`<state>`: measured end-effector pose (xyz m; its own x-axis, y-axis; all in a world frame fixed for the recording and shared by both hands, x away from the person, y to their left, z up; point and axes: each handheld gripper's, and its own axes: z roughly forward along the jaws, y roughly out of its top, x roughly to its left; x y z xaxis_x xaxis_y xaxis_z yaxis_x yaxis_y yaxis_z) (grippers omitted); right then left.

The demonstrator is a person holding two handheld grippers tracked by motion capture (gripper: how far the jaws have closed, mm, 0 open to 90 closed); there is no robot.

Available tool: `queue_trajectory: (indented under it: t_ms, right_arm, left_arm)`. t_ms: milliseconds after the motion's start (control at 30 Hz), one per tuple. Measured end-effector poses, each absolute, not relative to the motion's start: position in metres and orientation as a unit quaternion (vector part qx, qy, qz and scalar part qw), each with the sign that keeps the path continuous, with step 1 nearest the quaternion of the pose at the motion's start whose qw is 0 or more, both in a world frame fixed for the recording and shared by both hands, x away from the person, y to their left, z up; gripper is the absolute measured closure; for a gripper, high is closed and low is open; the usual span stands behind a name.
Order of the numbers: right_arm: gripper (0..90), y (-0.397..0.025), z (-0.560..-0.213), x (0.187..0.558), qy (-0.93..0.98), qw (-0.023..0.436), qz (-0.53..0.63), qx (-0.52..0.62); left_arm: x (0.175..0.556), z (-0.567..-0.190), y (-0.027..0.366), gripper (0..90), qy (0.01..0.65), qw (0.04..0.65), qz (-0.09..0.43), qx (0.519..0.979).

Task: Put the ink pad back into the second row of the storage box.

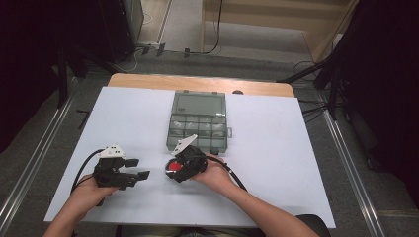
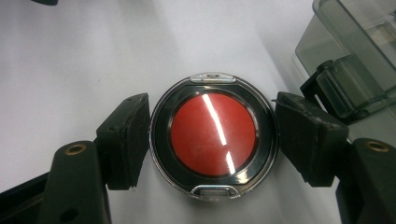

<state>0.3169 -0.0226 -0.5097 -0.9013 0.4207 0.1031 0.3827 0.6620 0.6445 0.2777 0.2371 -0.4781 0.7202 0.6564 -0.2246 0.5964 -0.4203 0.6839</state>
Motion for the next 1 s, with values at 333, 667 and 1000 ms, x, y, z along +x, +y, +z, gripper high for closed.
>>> queue_trajectory:
  t_ms: [333,667,1000]
  right_arm:
    - [31.0,-0.026,-0.504,0.316,0.908,0.012,0.353,0.225]
    - [31.0,-0.036,-0.495,0.315,0.903,0.001,0.359,0.235]
    - [31.0,-0.048,-0.488,0.313,0.898,-0.006,0.365,0.247]
  left_arm:
    - [0.278,-0.477,0.237,31.8,0.37,0.39,0.038,0.842]
    - [0.281,-0.477,0.233,31.8,0.364,0.392,0.036,0.844]
    - [0.285,-0.476,0.228,31.8,0.356,0.394,0.034,0.847]
